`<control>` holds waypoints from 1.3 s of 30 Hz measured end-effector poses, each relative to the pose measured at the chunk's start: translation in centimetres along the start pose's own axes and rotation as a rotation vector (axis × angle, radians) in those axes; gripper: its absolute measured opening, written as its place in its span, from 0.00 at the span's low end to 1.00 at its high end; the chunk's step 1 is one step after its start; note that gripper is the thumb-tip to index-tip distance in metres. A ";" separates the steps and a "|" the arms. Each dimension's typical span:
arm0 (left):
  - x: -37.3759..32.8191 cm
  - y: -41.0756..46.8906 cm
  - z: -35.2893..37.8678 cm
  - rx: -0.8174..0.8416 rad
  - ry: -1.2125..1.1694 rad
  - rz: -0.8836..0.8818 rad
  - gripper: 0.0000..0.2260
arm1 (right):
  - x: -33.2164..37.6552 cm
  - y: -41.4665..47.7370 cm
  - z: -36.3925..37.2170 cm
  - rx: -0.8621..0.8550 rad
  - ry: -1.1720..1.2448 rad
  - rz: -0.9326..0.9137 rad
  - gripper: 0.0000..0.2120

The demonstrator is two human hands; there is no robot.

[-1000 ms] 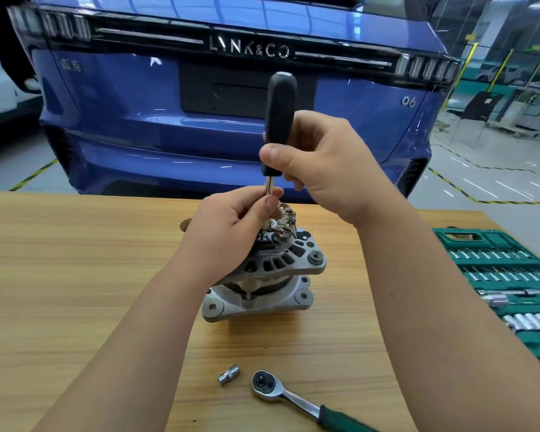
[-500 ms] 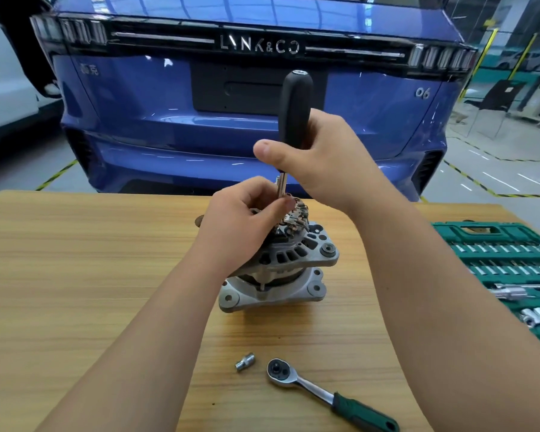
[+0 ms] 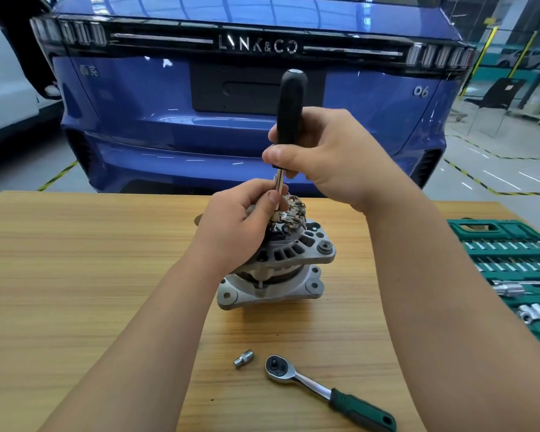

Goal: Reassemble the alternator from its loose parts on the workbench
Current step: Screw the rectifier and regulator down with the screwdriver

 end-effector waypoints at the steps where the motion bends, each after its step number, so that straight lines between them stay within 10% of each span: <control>1: -0.1 0.0 0.0 0.004 -0.018 -0.015 0.06 | -0.1 0.2 0.4 -0.086 -0.070 -0.004 0.08; 4: 0.0 0.1 0.0 -0.033 -0.012 -0.032 0.03 | -0.3 0.2 1.8 -0.219 -0.231 0.002 0.14; 9: 0.0 -0.1 0.1 -0.004 0.012 0.041 0.08 | -0.1 -0.3 0.5 0.059 0.072 -0.026 0.08; 14: -0.1 0.2 -0.1 -0.038 0.019 -0.008 0.02 | -0.3 0.0 1.9 -0.267 -0.218 0.015 0.16; 19: 0.0 0.0 0.0 -0.024 0.047 0.035 0.07 | -0.1 -0.3 0.4 0.052 0.070 0.000 0.05; 23: 0.0 0.1 0.1 -0.018 0.039 0.004 0.03 | -0.5 0.0 1.5 -0.243 -0.234 0.017 0.16; 28: 0.0 -0.1 0.0 -0.038 0.052 0.040 0.04 | 0.4 0.0 0.5 0.051 0.010 0.003 0.07; 33: -0.1 0.2 0.2 0.030 -0.008 -0.016 0.02 | 0.0 0.1 1.3 -0.278 -0.245 -0.015 0.17; 39: -0.2 0.0 0.1 0.067 0.014 0.038 0.06 | -0.3 -0.8 0.5 0.070 0.068 -0.022 0.07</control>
Point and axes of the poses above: each hand's wrist, its own y-axis towards the middle knuckle, its own z-axis out of the palm, x = y × z, the point moved 2 cm from there along y, towards the middle knuckle, and after that the axes turned 3 degrees about x, right-handed, at the moved point
